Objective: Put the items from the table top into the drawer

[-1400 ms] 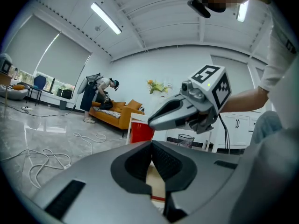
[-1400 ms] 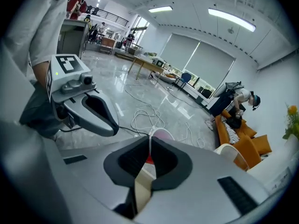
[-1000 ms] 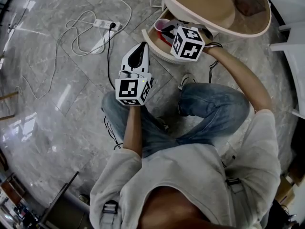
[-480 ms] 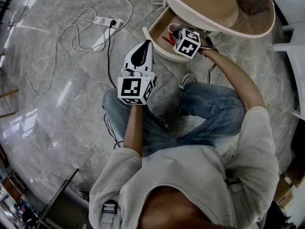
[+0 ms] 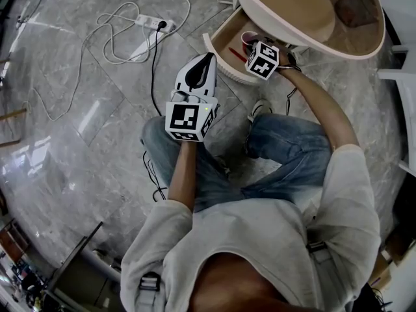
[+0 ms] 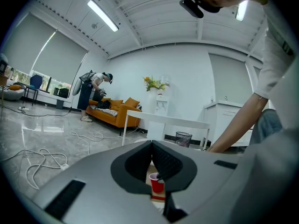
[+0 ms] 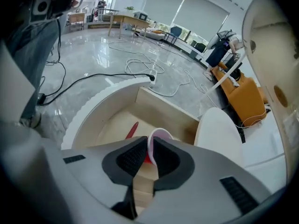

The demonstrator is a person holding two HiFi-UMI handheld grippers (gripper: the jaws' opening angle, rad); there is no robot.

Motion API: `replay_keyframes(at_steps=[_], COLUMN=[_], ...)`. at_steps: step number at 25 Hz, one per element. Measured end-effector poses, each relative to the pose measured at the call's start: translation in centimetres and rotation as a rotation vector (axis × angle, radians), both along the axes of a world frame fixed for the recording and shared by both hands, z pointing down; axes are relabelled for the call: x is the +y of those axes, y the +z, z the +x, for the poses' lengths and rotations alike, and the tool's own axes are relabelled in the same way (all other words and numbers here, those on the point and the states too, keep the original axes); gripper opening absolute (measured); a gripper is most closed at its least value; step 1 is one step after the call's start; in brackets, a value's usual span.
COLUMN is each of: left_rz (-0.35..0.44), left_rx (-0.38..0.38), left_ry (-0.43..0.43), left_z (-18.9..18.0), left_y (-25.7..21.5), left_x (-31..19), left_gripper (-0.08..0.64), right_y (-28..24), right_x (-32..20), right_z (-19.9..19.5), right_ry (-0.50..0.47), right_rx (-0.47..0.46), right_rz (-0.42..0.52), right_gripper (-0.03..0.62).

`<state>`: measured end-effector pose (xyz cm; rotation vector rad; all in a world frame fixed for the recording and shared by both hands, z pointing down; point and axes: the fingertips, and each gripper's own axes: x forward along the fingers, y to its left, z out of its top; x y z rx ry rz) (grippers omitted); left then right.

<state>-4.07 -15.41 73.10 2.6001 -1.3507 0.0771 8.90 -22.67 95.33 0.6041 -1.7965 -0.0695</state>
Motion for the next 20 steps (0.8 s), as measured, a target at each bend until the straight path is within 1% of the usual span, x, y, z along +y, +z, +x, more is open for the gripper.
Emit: replay_keyframes(at_steps=[3, 8, 11, 15, 20], left_rz=[-0.003, 0.0, -0.002, -0.005, -0.006], left_rx=[0.008, 0.016, 0.019, 0.027, 0.025], left_ry=[-0.005, 0.002, 0.006, 0.008, 0.012], left_z=[-0.2, 0.2, 0.2, 0.2, -0.1], left_y=[0.0, 0.0, 0.1, 0.3, 0.3], left_x=[-0.1, -0.2, -0.3, -0.4, -0.3], left_gripper=[0.015, 0.015, 0.015, 0.015, 0.015], right_y=[0.1, -0.1, -0.3, -1.2, -3.5], right_x=[0.6, 1.6, 2.4, 2.8, 2.3], right_z=[0.0, 0.4, 0.1, -0.5, -1.5], right_ry=[0.007, -0.011, -0.015, -0.029, -0.015], right_rx=[-0.012, -0.004, -0.018, -0.029, -0.082], right_rz=[-0.057, -0.084, -0.104, -0.09, -0.052], right_gripper=[0.12, 0.137, 0.138, 0.14, 0.137])
